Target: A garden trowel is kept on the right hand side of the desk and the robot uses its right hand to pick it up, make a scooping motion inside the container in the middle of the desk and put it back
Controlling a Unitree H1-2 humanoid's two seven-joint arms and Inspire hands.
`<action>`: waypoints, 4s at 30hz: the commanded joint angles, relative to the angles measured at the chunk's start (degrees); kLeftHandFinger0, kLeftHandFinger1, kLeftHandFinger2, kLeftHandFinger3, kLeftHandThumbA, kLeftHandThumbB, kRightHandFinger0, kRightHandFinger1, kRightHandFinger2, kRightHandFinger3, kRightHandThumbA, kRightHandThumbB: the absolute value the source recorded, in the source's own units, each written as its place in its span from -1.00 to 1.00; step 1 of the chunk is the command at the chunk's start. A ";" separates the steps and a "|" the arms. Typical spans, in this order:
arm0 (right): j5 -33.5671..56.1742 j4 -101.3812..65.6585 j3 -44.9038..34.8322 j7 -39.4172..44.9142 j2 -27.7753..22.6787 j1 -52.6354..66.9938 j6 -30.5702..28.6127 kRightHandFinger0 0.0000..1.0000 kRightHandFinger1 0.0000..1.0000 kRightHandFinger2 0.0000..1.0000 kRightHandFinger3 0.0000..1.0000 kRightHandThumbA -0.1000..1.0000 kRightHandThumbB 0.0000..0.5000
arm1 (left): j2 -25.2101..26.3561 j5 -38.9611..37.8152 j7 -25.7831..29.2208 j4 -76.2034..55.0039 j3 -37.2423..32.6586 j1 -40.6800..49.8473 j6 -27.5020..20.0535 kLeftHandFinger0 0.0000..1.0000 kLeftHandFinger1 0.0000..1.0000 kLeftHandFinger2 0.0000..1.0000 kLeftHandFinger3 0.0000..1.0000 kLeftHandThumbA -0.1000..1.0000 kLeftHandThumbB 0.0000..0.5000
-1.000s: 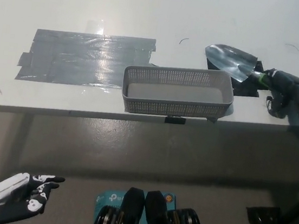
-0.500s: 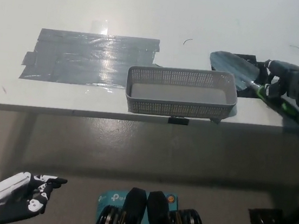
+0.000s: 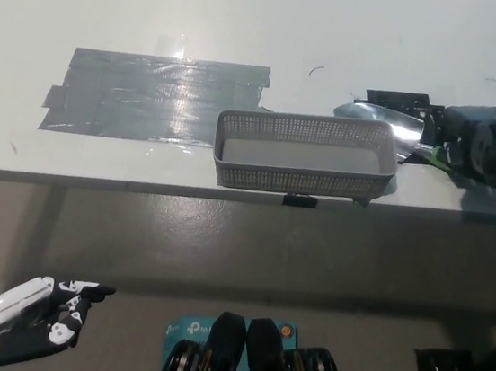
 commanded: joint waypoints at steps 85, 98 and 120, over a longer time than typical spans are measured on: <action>5.56 -30.07 -16.79 23.67 -10.82 1.64 15.57 1.00 1.00 1.00 1.00 -0.13 -1.00 | 1.72 0.04 -0.11 -1.70 2.09 3.47 -2.54 0.82 0.76 0.67 1.00 1.00 -0.30; 2.16 -39.47 -17.73 24.95 -8.21 10.62 21.26 1.00 1.00 1.00 1.00 0.92 0.31 | 1.51 0.00 -0.17 -1.32 1.86 2.83 -2.11 0.84 0.74 0.65 1.00 1.00 -0.10; -2.47 -38.42 -22.57 23.24 -7.21 12.88 21.26 1.00 1.00 1.00 1.00 0.60 0.38 | 1.44 0.34 -0.05 -1.79 1.54 3.30 -1.54 0.85 0.74 0.66 1.00 1.00 0.03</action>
